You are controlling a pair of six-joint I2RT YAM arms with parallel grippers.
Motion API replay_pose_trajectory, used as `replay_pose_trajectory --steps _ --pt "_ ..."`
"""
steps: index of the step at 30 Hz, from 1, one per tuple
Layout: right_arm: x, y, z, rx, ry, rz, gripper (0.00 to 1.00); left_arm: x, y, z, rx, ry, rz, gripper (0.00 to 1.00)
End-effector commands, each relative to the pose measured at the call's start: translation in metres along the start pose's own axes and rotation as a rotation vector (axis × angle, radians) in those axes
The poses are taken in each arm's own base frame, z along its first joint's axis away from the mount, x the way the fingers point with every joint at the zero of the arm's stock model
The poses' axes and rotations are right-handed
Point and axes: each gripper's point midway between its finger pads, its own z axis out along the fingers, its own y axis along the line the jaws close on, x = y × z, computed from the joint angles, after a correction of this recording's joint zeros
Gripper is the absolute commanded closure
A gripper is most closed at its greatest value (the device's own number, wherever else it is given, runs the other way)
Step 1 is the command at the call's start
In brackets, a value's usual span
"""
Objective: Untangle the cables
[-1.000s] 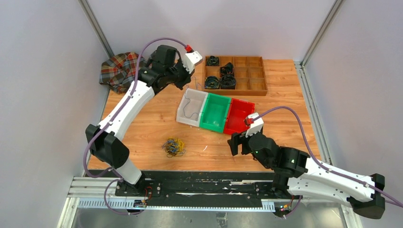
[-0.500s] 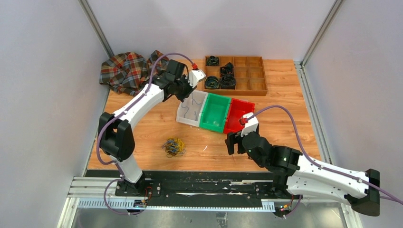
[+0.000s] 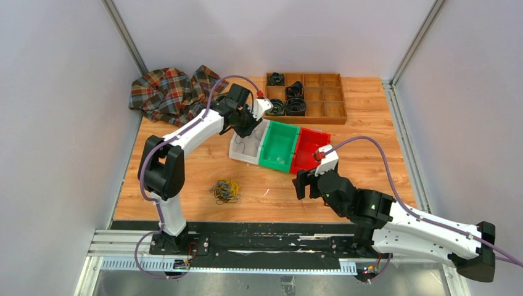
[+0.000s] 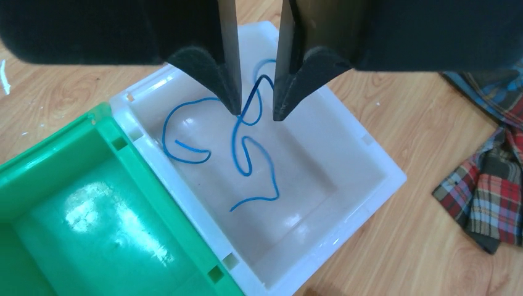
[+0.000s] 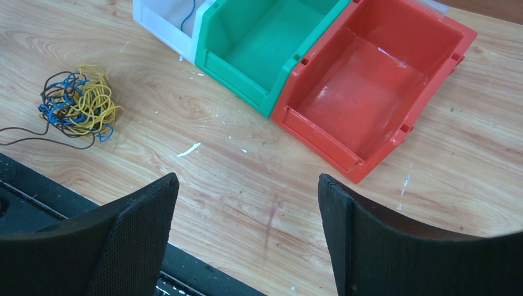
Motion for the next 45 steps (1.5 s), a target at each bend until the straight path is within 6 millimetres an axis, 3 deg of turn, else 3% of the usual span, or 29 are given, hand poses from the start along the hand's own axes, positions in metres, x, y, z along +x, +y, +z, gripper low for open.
replay_pose_trajectory --steps 1,6,9,12,16,19,22,29,33,38,41,45 --pt "-0.024 -0.002 -0.005 0.016 -0.058 0.049 0.17 -0.015 -0.004 -0.002 -0.004 -0.033 0.012 0.62" --pt "-0.033 -0.004 -0.008 0.021 -0.072 0.036 0.17 -0.035 -0.004 -0.043 0.001 -0.044 0.023 0.38" --pt "-0.036 -0.003 -0.009 0.017 -0.077 0.023 0.17 -0.035 -0.01 -0.072 0.016 -0.041 0.07 0.1" --pt "-0.039 0.0 -0.008 0.01 -0.074 0.016 0.17 -0.027 -0.016 -0.091 0.019 -0.029 0.096 0.05" --pt "-0.039 0.006 -0.007 -0.01 -0.06 0.009 0.18 -0.019 -0.024 -0.11 0.026 -0.038 0.112 0.06" --pt "-0.038 0.009 -0.006 -0.025 -0.05 0.008 0.18 -0.002 -0.049 -0.126 0.126 -0.016 0.142 0.08" --pt "-0.035 0.012 -0.005 -0.034 -0.04 0.007 0.17 0.03 -0.076 -0.141 0.22 0.037 0.168 0.08" --pt "-0.026 0.02 0.004 -0.038 0.009 0.004 0.13 0.122 -0.121 -0.145 0.331 0.165 0.206 0.15" --pt "-0.022 0.03 0.008 -0.069 0.031 0.001 0.13 0.144 -0.119 -0.133 0.3 0.205 0.222 0.24" --pt "-0.021 0.038 0.009 -0.11 0.031 0.015 0.14 0.137 -0.111 -0.121 0.25 0.179 0.143 0.34" --pt "-0.019 0.04 0.01 -0.119 0.031 0.025 0.15 0.139 -0.101 -0.111 0.225 0.184 -0.031 0.42" --pt "-0.017 0.04 0.011 -0.118 0.033 0.024 0.16 0.155 -0.085 -0.105 0.231 0.216 -0.29 0.39"
